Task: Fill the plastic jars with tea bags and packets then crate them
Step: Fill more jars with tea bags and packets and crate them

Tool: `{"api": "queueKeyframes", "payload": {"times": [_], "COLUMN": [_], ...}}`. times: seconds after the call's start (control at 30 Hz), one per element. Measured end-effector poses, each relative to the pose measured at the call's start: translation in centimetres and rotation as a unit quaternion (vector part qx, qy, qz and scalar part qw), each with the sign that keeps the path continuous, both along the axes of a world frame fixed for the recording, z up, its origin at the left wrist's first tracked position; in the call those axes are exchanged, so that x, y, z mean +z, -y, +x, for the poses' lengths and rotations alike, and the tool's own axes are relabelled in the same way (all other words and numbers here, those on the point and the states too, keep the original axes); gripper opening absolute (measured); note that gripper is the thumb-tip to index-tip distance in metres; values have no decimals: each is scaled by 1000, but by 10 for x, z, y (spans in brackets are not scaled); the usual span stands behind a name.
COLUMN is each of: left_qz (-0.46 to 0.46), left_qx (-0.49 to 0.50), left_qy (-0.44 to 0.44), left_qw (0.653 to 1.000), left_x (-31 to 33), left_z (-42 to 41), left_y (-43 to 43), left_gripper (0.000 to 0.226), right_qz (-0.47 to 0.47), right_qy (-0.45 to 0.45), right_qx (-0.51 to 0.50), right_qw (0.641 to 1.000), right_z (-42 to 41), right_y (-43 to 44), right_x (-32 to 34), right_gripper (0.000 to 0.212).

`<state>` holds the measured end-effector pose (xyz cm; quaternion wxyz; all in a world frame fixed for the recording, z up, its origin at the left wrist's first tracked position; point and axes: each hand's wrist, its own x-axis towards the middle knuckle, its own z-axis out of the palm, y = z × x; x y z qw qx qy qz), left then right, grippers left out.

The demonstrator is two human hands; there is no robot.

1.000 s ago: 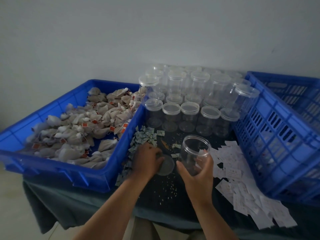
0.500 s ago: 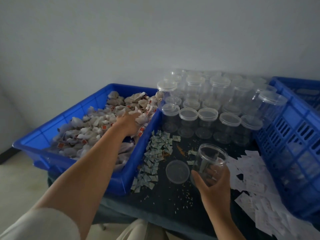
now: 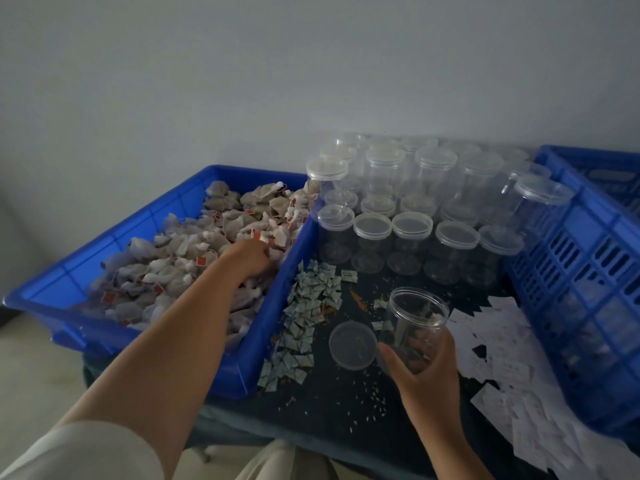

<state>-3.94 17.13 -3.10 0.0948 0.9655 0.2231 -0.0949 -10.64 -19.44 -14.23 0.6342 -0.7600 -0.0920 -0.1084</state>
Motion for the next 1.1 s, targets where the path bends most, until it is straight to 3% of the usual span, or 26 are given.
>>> {"api": "queueKeyframes", "payload": {"times": [0.1,0.17,0.3,0.4,0.57,0.67,0.8,0.93,1.1], "left_qz": [-147,-222,-283,-318,-321,-247,-234,-268,-329], "left_qx": [33,82,159,163,167,162,152,143,119], "left_qy": [7,56,238,289,259,203,220,269,330], "left_qw": [988,970,915,888,895,933,935,914,877], "left_x": [3,9,25,37,42,34,29,38,76], "left_z": [-26,-38,-41,-43,-52,-60,-68,-72,-72], "left_y": [-13,-17,-19,-15,-19,-23,-15,-2,25], "left_gripper": [29,31,25,22,31,54,76,56,45], "right_qz": [6,9,2,0,-3,-4,0,-7,-58], "right_qy": [2,4,12,15,-8,-5,-12,-10,1], "right_qx": [2,6,11,9,30,33,31,32,49], "right_qw": [1000,1000,1000,1000,1000,999,999,999,997], "right_z": [-3,-4,-5,-3,-2,-2,-2,-3,-3], "right_y": [1,1,2,3,2,3,4,4,3], "right_x": [3,4,6,7,3,2,3,4,3], "right_gripper": [72,72,75,74,78,75,72,71,87]}}
